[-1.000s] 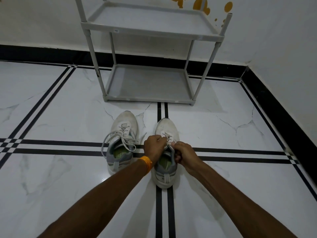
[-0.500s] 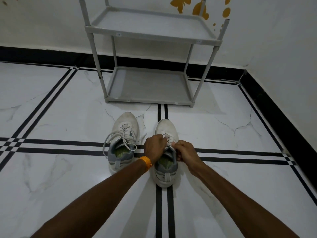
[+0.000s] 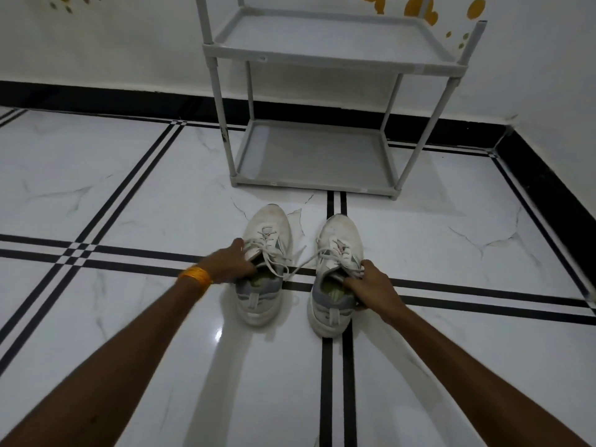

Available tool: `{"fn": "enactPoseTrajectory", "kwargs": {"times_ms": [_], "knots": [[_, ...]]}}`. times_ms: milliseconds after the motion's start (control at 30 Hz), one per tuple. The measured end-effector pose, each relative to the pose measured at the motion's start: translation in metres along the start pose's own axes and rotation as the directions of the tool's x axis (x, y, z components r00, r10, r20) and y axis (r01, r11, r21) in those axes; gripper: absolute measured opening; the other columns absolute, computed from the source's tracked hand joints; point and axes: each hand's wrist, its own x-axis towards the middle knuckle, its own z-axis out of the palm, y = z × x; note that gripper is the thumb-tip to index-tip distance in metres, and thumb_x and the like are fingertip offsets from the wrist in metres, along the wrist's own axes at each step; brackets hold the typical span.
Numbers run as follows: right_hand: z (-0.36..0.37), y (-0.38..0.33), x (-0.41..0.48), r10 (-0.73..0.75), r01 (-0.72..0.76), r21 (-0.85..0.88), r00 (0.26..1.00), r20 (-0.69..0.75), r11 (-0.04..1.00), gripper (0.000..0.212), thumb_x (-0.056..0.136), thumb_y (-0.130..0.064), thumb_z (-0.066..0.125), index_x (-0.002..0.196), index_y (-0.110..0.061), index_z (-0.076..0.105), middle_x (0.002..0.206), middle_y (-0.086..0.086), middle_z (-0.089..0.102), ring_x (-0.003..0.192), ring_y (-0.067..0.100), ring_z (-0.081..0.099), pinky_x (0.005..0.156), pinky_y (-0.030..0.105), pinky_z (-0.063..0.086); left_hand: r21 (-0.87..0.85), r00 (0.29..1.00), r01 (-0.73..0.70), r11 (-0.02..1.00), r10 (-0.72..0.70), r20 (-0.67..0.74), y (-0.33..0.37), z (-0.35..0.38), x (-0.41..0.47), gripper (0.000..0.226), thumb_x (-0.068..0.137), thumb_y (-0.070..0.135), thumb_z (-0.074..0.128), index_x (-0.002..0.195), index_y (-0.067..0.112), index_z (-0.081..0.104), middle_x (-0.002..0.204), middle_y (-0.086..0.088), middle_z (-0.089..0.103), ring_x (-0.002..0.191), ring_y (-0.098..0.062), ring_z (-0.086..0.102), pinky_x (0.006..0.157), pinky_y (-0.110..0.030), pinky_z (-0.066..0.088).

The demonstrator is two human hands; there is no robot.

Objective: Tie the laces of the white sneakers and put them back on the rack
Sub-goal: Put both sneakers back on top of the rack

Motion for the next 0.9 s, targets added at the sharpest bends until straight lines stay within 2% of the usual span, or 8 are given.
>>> {"fn": "enactPoseTrajectory", "kwargs": {"times_ms": [67, 133, 200, 267, 400, 500, 600, 900], "knots": [[0.006, -0.006, 0.008, -0.046, 0.046, -0.014, 0.999, 0.005, 0.999, 0.045, 0.082, -0.036, 0.067, 0.116, -0.011, 0.05, 0.111, 0.012, 0.061, 0.094, 0.029, 0.064, 0.068, 0.048, 0.062, 0.055, 0.982, -0.074, 0.996, 0.082, -0.169, 0.002, 0.02, 0.007, 0.054, 0.085, 0.024, 0.059, 0.131, 0.009, 0.035, 0.109, -0.022, 0.063, 0.083, -0.033, 0.06, 0.066, -0.032, 0.045], [0.013, -0.013, 0.017, -0.092, 0.092, -0.054, 0.996, 0.01, 0.994, 0.046, 0.081, -0.038, 0.066, 0.116, -0.011, 0.052, 0.112, 0.012, 0.062, 0.097, 0.03, 0.063, 0.073, 0.049, 0.061, 0.018, 0.948, -0.169, 0.985, 0.167, -0.269, 0.007, 0.032, 0.016, 0.051, 0.084, 0.027, 0.052, 0.129, 0.008, 0.039, 0.111, -0.024, 0.064, 0.095, -0.042, 0.061, 0.074, -0.034, 0.041], [0.017, -0.019, 0.027, -0.159, 0.155, -0.115, 0.987, -0.022, 0.981, 0.042, 0.085, -0.031, 0.064, 0.118, -0.007, 0.053, 0.112, 0.013, 0.063, 0.099, 0.032, 0.062, 0.078, 0.043, 0.057, -0.006, 0.931, -0.24, 0.971, 0.228, -0.285, 0.013, 0.037, 0.027, 0.052, 0.078, 0.033, 0.045, 0.123, 0.007, 0.042, 0.108, -0.024, 0.065, 0.096, -0.045, 0.061, 0.074, -0.035, 0.04], [0.018, -0.022, 0.035, -0.213, 0.196, -0.201, 0.975, -0.066, 0.96, 0.035, 0.089, -0.022, 0.06, 0.116, -0.001, 0.055, 0.112, 0.019, 0.064, 0.1, 0.035, 0.062, 0.079, 0.037, 0.05, -0.001, 0.923, -0.253, 0.967, 0.241, -0.301, 0.019, 0.038, 0.036, 0.041, 0.086, 0.026, 0.047, 0.121, 0.006, 0.043, 0.107, -0.025, 0.065, 0.093, -0.046, 0.061, 0.073, -0.035, 0.04], [0.011, -0.028, 0.034, -0.249, 0.216, -0.282, 0.965, -0.085, 0.935, 0.034, 0.092, -0.014, 0.052, 0.122, 0.002, 0.05, 0.113, 0.022, 0.06, 0.102, 0.036, 0.057, 0.086, 0.044, 0.049, 0.031, 0.902, -0.291, 0.956, 0.285, -0.325, 0.032, 0.034, 0.033, 0.038, 0.09, 0.012, 0.049, 0.126, 0.005, 0.041, 0.105, -0.023, 0.067, 0.088, -0.043, 0.062, 0.071, -0.036, 0.042], [-0.012, -0.044, 0.018, -0.302, 0.267, -0.283, 0.949, -0.086, 0.921, 0.038, 0.094, -0.013, 0.049, 0.13, -0.001, 0.046, 0.116, 0.021, 0.058, 0.103, 0.034, 0.056, 0.085, 0.039, 0.047, -0.024, 0.892, -0.322, 0.946, 0.295, -0.343, 0.046, 0.022, 0.01, 0.039, 0.091, 0.014, 0.047, 0.129, 0.009, 0.038, 0.107, -0.02, 0.067, 0.088, -0.04, 0.064, 0.077, -0.043, 0.053], [-0.048, -0.075, -0.01, -0.333, 0.302, -0.264, 0.939, -0.083, 0.916, 0.041, 0.095, -0.009, 0.049, 0.135, -0.003, 0.044, 0.119, 0.02, 0.057, 0.106, 0.033, 0.055, 0.084, 0.032, 0.041, -0.066, 0.875, -0.363, 0.93, 0.316, -0.368, 0.073, -0.005, -0.025, 0.043, 0.091, 0.017, 0.046, 0.133, 0.012, 0.036, 0.11, -0.017, 0.067, 0.089, -0.037, 0.065, 0.08, -0.044, 0.055], [-0.198, -0.245, -0.093, -0.326, 0.293, -0.202, 0.933, -0.153, 0.934, 0.053, 0.095, -0.011, 0.048, 0.146, -0.009, 0.035, 0.124, 0.015, 0.055, 0.11, 0.029, 0.055, 0.088, 0.034, 0.044, -0.081, 0.885, -0.363, 0.928, 0.317, -0.341, 0.217, -0.168, -0.139, 0.061, 0.09, 0.014, 0.046, 0.146, 0.02, 0.024, 0.119, -0.016, 0.066, 0.098, -0.037, 0.065, 0.086, -0.045, 0.055]]}}
